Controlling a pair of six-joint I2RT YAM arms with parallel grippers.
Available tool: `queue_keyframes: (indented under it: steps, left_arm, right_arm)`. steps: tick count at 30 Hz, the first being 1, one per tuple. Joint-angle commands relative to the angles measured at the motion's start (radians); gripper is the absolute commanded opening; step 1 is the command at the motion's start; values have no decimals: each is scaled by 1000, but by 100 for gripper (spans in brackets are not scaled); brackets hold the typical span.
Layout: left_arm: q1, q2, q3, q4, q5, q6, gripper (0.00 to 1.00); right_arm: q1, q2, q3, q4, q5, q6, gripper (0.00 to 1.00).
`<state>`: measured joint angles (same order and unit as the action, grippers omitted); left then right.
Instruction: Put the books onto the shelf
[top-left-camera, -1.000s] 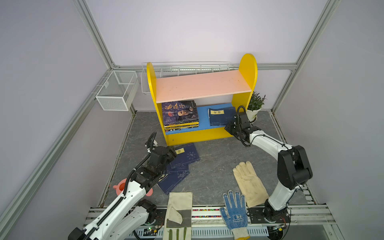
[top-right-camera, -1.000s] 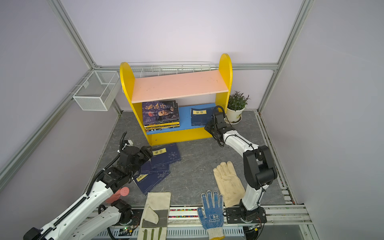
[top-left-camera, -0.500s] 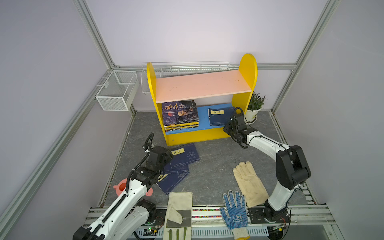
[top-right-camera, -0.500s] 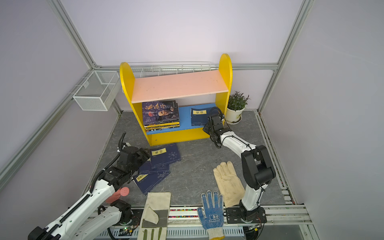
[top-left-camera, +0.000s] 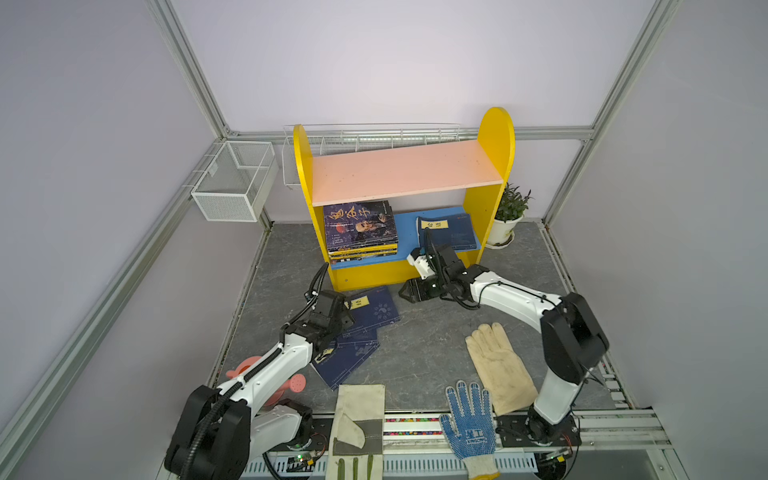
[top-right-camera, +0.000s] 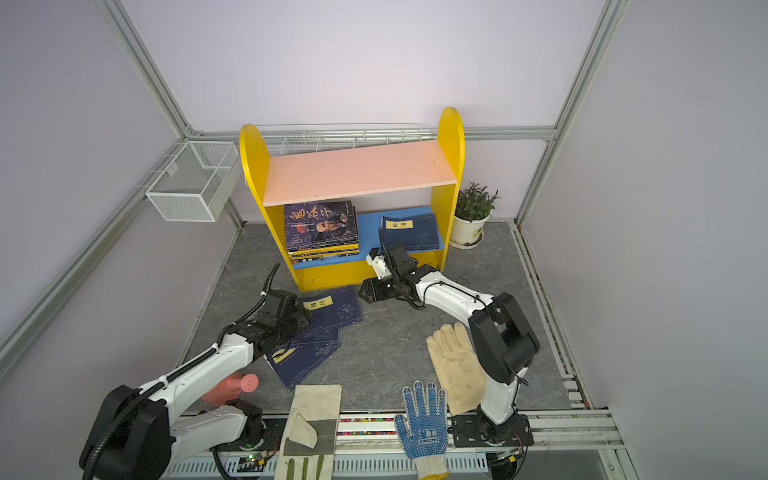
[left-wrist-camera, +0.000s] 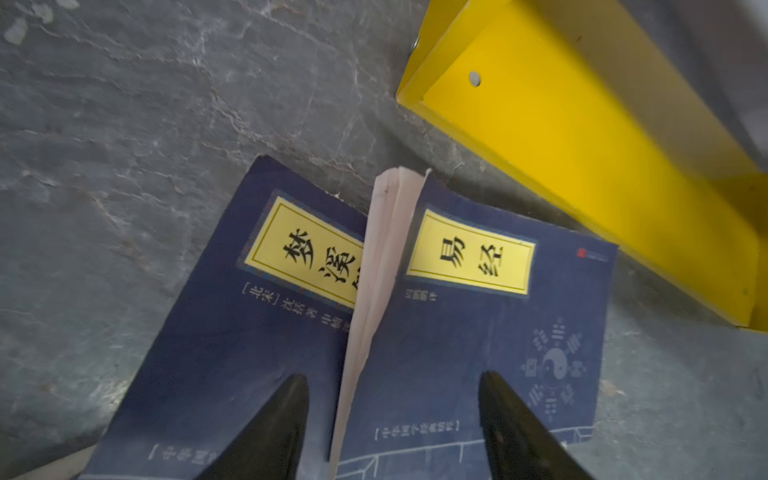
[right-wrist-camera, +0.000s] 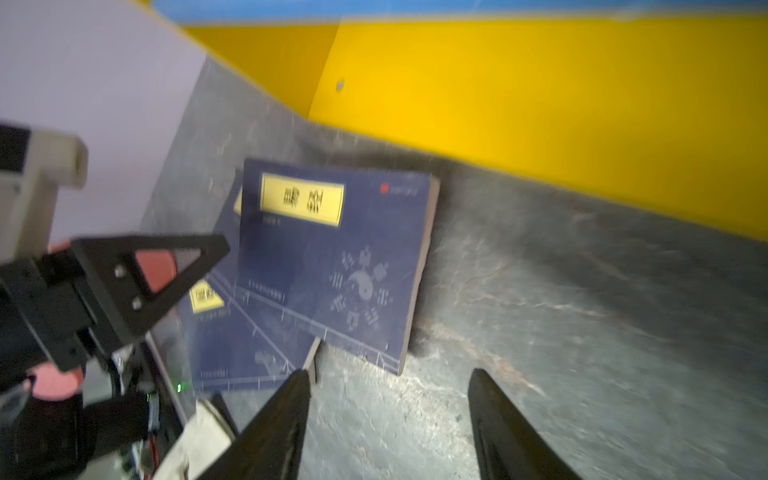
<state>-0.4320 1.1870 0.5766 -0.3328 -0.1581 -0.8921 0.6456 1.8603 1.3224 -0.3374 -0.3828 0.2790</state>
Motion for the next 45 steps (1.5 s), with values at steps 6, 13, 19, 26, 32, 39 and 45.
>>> queue_keyframes:
  steps: [6, 13, 19, 26, 32, 39, 45]
  left_arm:
    - [6, 125, 30, -51, -30, 54, 50]
    - [6, 203, 2, -26, 3, 77, 35]
    - [6, 242, -14, 11, 60, 90, 20]
    - [5, 245, -3, 24, 90, 120, 13]
    - [1, 201, -25, 77, 134, 147, 13]
    - [3, 10, -15, -6, 94, 124, 38]
    - [17, -309, -27, -24, 90, 71, 59]
  right_arm:
    - [-10, 222, 160, -350, -273, -198, 64]
    - [-7, 284, 173, -299, -320, -195, 61]
    - [-7, 293, 181, -86, -372, -65, 58]
    - [-6, 260, 130, 221, -435, 173, 47]
    - [-7, 183, 43, 402, -359, 282, 22]
    - [-16, 117, -26, 435, -342, 269, 9]
    - [-42, -96, -159, 456, -419, 175, 7]
